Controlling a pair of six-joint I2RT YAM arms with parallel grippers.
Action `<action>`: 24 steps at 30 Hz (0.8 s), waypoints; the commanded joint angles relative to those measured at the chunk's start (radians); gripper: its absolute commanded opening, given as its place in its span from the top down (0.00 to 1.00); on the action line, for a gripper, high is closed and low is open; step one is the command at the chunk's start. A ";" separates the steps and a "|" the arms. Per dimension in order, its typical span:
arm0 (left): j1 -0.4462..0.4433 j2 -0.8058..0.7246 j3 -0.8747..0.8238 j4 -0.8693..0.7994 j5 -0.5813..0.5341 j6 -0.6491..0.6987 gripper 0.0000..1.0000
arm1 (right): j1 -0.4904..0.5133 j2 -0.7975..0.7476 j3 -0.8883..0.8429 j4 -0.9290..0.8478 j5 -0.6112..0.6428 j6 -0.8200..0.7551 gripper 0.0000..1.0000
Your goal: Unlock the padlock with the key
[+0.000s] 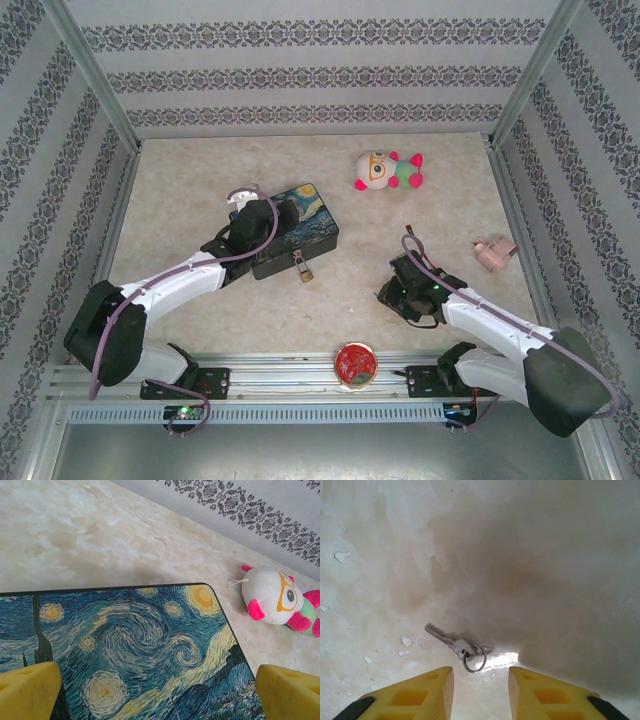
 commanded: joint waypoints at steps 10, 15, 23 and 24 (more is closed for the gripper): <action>-0.014 0.002 0.015 0.033 -0.011 0.029 0.01 | 0.011 0.068 -0.011 0.065 -0.033 0.027 0.72; -0.014 0.001 0.015 0.034 -0.019 0.035 0.01 | 0.013 0.088 -0.009 0.078 -0.032 0.028 0.75; -0.014 -0.012 0.006 0.032 -0.026 0.041 0.01 | 0.013 0.105 -0.002 0.079 -0.035 0.014 0.93; -0.014 -0.014 0.004 0.032 -0.027 0.045 0.01 | 0.013 0.102 0.001 0.078 -0.035 0.006 0.96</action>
